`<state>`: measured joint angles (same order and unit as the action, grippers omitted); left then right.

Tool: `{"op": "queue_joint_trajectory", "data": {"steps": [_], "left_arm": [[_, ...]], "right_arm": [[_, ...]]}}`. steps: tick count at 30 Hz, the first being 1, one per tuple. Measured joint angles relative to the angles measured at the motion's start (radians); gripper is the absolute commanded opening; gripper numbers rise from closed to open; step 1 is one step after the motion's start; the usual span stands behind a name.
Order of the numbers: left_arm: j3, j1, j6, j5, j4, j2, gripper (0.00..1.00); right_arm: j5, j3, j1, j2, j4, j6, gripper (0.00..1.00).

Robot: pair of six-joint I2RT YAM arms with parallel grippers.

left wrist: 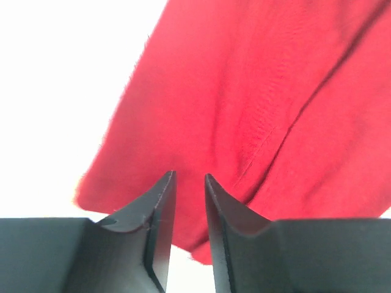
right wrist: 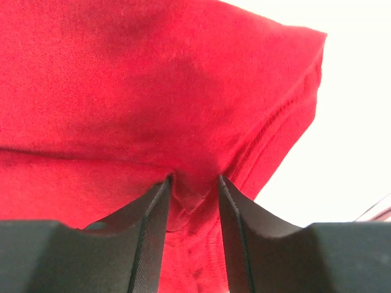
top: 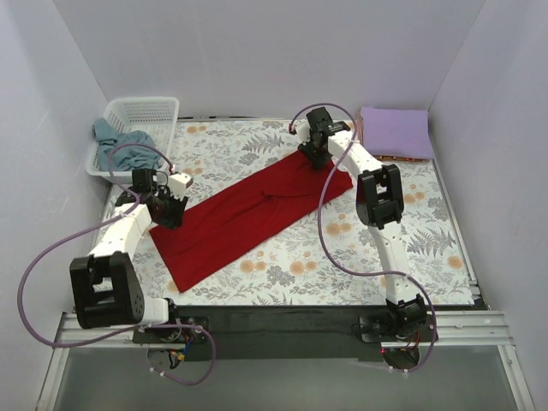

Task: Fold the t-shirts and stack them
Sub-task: Fold the tshirt

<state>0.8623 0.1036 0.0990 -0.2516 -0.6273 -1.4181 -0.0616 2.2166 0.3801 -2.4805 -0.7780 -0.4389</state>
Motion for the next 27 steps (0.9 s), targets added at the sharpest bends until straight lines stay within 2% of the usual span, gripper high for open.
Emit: {"op": "queue_joint_trajectory", "data": {"steps": [3,7,9,10,11,12,13,14,19,22,25,26,27], "left_arm": [[0.033,0.000,0.027,-0.062,0.013,0.103,0.31],[0.071,-0.002,0.023,-0.183,0.064,0.182,0.39],[0.071,-0.019,0.021,-0.203,0.083,0.193,0.39],[0.069,-0.032,0.020,-0.208,0.091,0.190,0.42],[0.065,-0.046,0.016,-0.209,0.098,0.187,0.48],[0.061,-0.060,0.011,-0.211,0.105,0.183,0.60],[0.059,-0.069,0.007,-0.212,0.107,0.182,0.63],[0.055,-0.081,0.006,-0.216,0.119,0.181,0.79],[0.027,-0.090,0.058,-0.224,0.274,0.246,0.80],[0.030,-0.090,0.116,-0.259,0.370,0.281,0.82],[0.058,-0.099,0.138,-0.314,0.386,0.253,0.82],[0.081,-0.107,0.131,-0.334,0.370,0.228,0.83],[0.106,-0.116,0.126,-0.349,0.353,0.196,0.83]], "right_arm": [[-0.040,0.073,0.008,-0.054,0.072,-0.037,0.38],[-0.078,0.077,0.017,-0.072,0.211,-0.072,0.44],[-0.082,0.076,0.018,-0.064,0.270,-0.079,0.48],[-0.082,0.068,0.019,-0.051,0.292,-0.085,0.49],[-0.081,0.053,0.019,-0.030,0.309,-0.088,0.50],[-0.079,0.024,0.019,0.004,0.324,-0.089,0.51],[-0.075,-0.009,0.019,0.048,0.330,-0.091,0.52],[-0.073,-0.039,0.019,0.095,0.332,-0.092,0.55],[-0.037,-0.155,0.019,0.360,0.325,-0.074,0.58],[0.038,-0.157,0.019,0.443,0.275,-0.026,0.59],[0.148,-0.179,0.019,0.464,0.191,0.030,0.48],[0.181,-0.193,0.021,0.456,0.157,0.049,0.39],[0.210,-0.216,0.023,0.444,0.128,0.064,0.36]]}}
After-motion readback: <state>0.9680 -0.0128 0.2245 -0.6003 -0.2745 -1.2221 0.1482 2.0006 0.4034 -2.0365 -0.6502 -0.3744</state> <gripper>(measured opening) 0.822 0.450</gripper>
